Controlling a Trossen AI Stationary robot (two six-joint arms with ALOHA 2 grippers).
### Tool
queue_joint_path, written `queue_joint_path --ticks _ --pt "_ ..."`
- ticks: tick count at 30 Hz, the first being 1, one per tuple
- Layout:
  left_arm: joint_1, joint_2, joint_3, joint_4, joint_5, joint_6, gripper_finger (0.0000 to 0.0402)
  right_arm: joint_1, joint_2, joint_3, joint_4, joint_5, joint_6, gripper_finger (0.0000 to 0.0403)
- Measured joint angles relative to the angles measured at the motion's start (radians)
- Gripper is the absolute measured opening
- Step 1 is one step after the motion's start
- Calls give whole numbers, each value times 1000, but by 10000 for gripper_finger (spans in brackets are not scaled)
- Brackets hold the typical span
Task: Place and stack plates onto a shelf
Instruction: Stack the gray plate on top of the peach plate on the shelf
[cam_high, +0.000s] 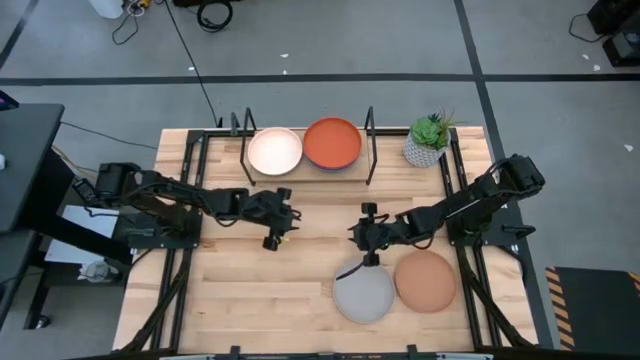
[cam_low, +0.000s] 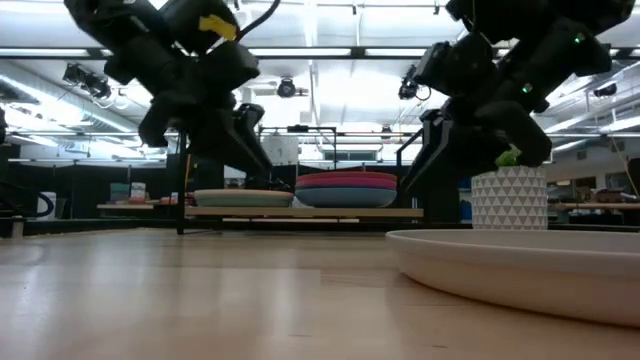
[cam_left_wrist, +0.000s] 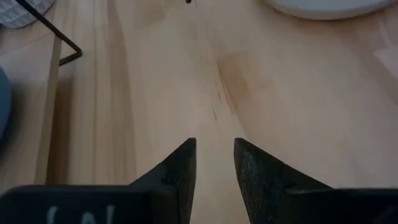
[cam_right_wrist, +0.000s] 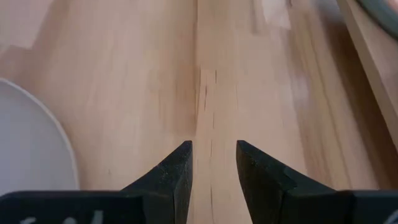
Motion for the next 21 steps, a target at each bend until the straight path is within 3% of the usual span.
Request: queue_joint_path --ticks 7,12,16,21 --pt "2 -12 -44 18 -31 49 116 -91 0 78 -241 -178 110 130" --pt "2 -13 -43 51 -31 75 116 -90 -1 174 -482 -200 132 130" --pt "9 -10 -43 53 -31 63 116 -82 -1 190 -594 -224 139 132" --pt "6 -10 -43 72 20 11 116 -81 -1 181 -639 -337 239 154"
